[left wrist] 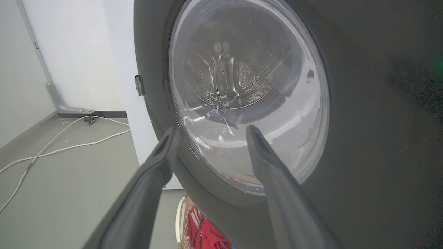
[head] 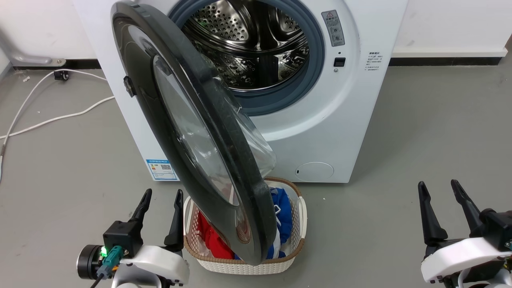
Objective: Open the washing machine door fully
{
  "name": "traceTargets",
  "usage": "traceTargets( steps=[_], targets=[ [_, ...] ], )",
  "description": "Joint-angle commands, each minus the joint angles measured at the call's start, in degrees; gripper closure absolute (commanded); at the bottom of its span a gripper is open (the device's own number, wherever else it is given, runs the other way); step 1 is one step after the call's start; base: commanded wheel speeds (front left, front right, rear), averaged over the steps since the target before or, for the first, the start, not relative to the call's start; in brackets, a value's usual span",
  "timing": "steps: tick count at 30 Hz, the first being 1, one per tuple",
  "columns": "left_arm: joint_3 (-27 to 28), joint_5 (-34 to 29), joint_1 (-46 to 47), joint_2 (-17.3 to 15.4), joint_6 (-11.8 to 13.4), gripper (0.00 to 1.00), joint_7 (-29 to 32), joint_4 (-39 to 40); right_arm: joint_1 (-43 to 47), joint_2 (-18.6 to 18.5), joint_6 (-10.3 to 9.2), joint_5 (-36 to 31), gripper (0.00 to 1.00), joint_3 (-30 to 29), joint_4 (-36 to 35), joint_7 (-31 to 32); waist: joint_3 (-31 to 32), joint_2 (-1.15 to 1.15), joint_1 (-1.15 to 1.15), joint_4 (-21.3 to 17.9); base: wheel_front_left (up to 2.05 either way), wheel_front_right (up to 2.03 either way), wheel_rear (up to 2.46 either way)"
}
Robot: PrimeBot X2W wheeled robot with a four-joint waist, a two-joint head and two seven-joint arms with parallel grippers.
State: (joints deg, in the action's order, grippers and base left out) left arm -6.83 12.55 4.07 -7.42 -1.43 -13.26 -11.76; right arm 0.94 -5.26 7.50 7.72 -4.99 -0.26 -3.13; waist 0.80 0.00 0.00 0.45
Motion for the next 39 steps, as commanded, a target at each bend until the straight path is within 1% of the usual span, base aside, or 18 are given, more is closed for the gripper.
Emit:
traceTargets(
  steps=[1, 11, 14, 17, 18, 19, 20, 28, 31, 35, 39],
  targets=[
    [-0.13, 0.2, -0.32, -0.22, 0.31, 0.0, 0.15, 0.16, 0.76, 0.27, -0.01, -0.47, 0.0, -0.13, -0.51, 0.07, -0.04, 0.0, 0.0, 0.03, 0.0, 0.0, 0.0],
    [-0.43, 0.36, 0.41, -0.5, 0.89, 0.0, 0.04, 0.35, 0.99, 0.79, -0.01, -0.87, 0.0, 0.42, -1.58, 0.92, -0.34, 0.0, 0.0, -0.2, 0.0, 0.0, 0.0],
    [-0.43, 0.0, 0.66, -0.66, 1.45, 0.0, -0.02, 0.26, 0.78, 0.88, -0.01, -1.08, 0.0, 0.56, -1.81, 1.29, -0.41, 0.0, 0.0, -0.28, 0.0, 0.0, 0.0],
    [-0.56, -1.35, 0.95, -1.07, 3.02, 0.0, -0.24, 0.38, 0.67, 0.96, -0.01, -1.16, 0.0, 0.74, -2.0, 1.55, -0.38, 0.0, 0.0, -0.3, 0.0, 0.0, 0.0],
    [-0.51, -0.85, 0.95, -0.84, 2.69, 0.0, -0.37, 0.55, 0.72, 0.98, -0.01, -1.12, 0.0, 0.77, -2.06, 1.65, -0.37, 0.0, 0.0, -0.31, 0.0, 0.0, 0.0],
    [-0.47, -0.82, 0.99, -0.85, 2.6, 0.84, -0.54, 0.73, 0.8, 1.03, -0.01, -1.12, 0.0, 0.79, -2.11, 1.71, -0.37, 0.0, 0.0, -0.33, 0.0, 0.0, 0.0],
    [-0.44, -0.47, 1.08, -0.76, 2.54, 1.0, -0.59, 0.89, 0.92, 1.09, -0.01, -1.1, 0.0, 0.82, -2.13, 1.75, -0.33, 0.0, 0.0, -0.33, 0.0, 0.0, 0.0],
    [-0.44, 0.56, 2.49, -0.92, 2.05, 1.0, -0.71, 2.44, 0.38, 1.31, -0.01, -0.79, 0.0, 1.32, -1.63, 1.62, -0.4, 0.0, 0.0, -0.71, 0.0, 0.0, 0.0],
    [-0.18, 0.5, 3.74, -1.26, 2.43, 1.0, -0.9, 4.2, 0.31, 1.43, -0.01, -0.92, 0.0, 1.14, -1.49, 1.5, -0.34, 0.0, 0.0, -0.55, 0.0, 0.0, 0.0],
    [0.46, 0.02, 6.08, -1.82, 3.0, 1.0, -1.08, 8.48, 0.63, 1.54, -0.01, -1.12, 0.0, 1.23, -1.34, 1.51, -0.01, 0.0, 0.0, -0.3, 0.0, 0.0, 0.0],
    [0.32, -0.69, 8.99, -2.3, 3.4, 1.0, -0.47, 14.44, 0.97, 1.62, -0.01, -1.36, 0.0, 1.08, -1.29, 1.47, 0.38, 0.0, 0.0, 0.02, 0.0, 0.0, 0.0]
  ],
)
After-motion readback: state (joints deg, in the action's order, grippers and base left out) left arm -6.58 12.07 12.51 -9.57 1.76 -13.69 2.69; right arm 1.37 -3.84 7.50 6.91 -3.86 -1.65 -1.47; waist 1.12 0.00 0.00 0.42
